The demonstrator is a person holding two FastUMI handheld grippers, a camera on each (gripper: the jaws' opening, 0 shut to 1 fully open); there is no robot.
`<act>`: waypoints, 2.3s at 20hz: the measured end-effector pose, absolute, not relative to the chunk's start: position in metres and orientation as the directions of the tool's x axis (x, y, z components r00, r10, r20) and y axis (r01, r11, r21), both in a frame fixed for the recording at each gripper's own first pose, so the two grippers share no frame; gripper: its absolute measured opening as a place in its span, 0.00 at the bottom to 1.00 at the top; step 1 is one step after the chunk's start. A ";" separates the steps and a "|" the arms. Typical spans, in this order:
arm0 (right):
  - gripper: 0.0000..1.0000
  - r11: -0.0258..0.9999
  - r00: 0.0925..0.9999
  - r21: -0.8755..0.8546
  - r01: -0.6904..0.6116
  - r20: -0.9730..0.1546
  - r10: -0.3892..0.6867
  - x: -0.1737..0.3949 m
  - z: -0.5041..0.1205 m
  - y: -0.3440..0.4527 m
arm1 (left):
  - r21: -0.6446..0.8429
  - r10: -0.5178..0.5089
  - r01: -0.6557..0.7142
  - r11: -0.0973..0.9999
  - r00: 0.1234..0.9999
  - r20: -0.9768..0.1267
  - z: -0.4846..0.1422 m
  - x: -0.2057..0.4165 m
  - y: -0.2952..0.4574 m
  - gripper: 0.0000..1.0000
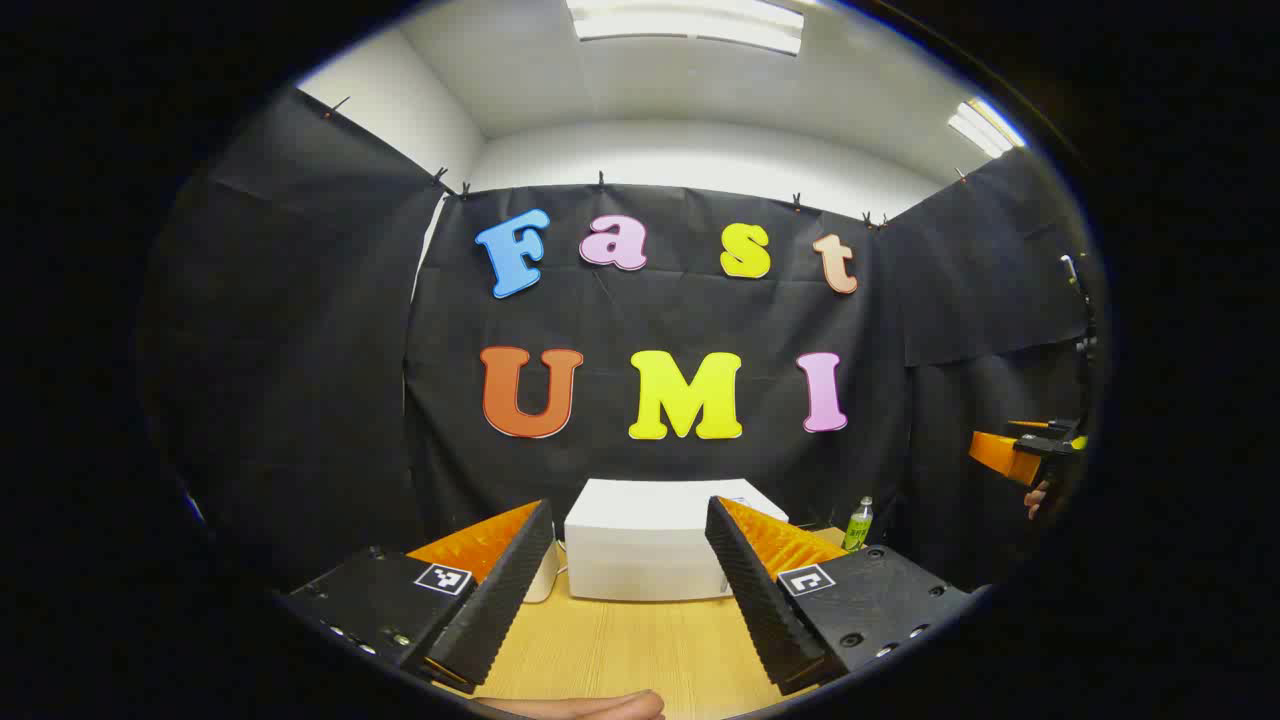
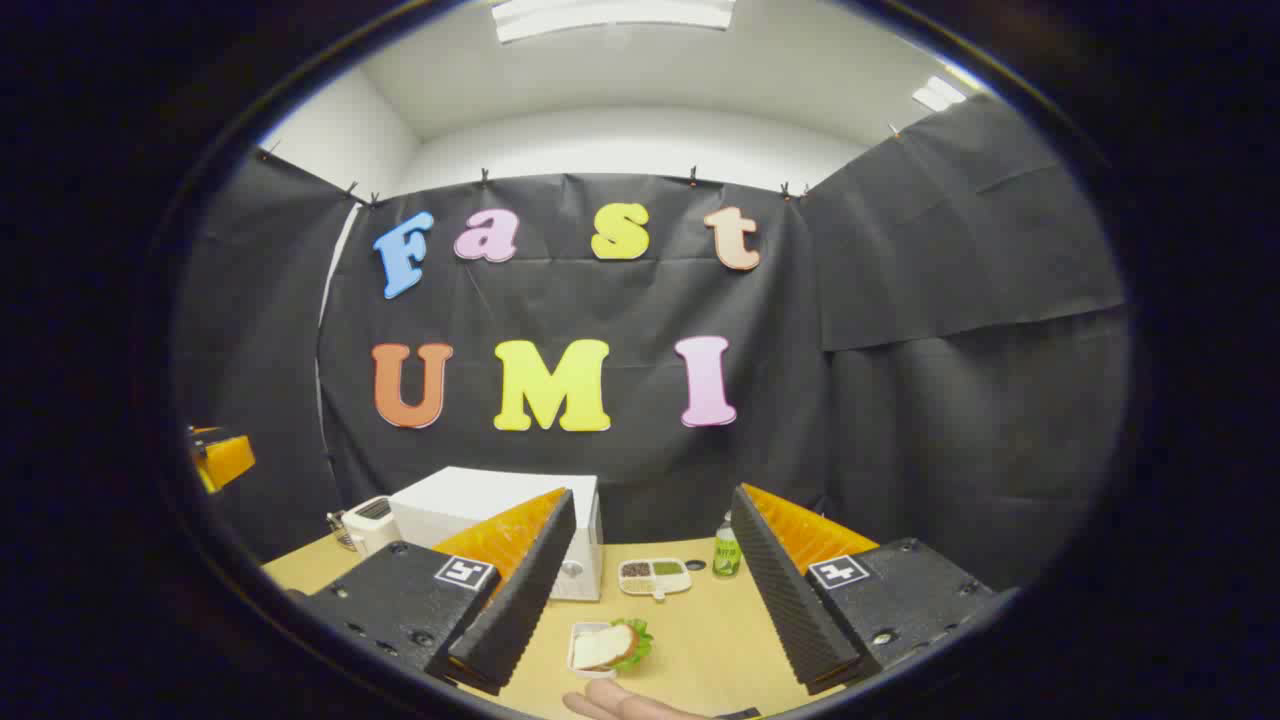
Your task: Open the microwave oven with the left hand, put the food in, and close the microwave oven.
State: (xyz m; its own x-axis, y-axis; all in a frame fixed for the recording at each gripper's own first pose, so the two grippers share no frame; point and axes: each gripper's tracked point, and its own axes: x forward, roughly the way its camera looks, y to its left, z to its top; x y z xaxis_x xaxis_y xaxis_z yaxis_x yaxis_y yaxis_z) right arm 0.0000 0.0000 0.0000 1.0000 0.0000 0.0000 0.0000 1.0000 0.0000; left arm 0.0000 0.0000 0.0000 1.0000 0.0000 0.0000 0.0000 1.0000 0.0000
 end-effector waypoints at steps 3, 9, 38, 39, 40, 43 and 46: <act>0.92 1.000 1.000 0.007 -0.004 0.026 0.004 -0.002 0.012 -0.005 | 0.002 -0.011 0.011 1.000 1.000 -0.013 -0.005 0.000 -0.003 0.95; 0.92 1.000 0.999 0.019 -0.009 0.037 0.008 -0.005 0.012 -0.011 | -0.027 -0.031 0.030 0.999 0.999 -0.031 -0.014 0.002 -0.011 0.95; 0.99 0.995 0.997 0.075 -0.063 0.055 0.059 0.014 -0.039 -0.075 | -0.013 -0.077 0.076 0.997 0.988 -0.135 -0.229 0.222 -0.140 0.95; 0.99 0.996 0.997 0.072 -0.061 0.050 0.057 0.016 -0.044 -0.082 | -0.001 -0.070 0.071 0.998 0.988 -0.138 -0.239 0.231 -0.145 0.95; 0.99 0.996 0.998 0.070 -0.053 0.046 0.050 0.019 -0.049 -0.090 | 0.011 -0.069 0.072 0.997 0.986 -0.150 -0.251 0.241 -0.150 0.95; 0.99 0.995 0.999 0.099 -0.023 0.040 0.019 0.028 -0.063 -0.114 | 0.018 -0.072 0.077 0.997 0.979 -0.189 -0.278 0.265 -0.166 0.95; 0.99 0.994 0.999 0.110 -0.017 0.045 0.012 0.038 -0.078 -0.130 | 0.016 -0.063 0.068 0.998 0.977 -0.204 -0.293 0.287 -0.174 0.84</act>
State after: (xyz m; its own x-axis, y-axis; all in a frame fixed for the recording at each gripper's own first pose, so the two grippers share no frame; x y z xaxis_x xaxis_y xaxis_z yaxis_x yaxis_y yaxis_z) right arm 0.0384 -0.1301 -0.0782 0.9989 0.0122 0.0450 -0.0171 0.9938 0.1101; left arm 0.2871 -0.1743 -0.2925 0.9768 -0.0631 -0.2044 0.0679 0.9976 0.0162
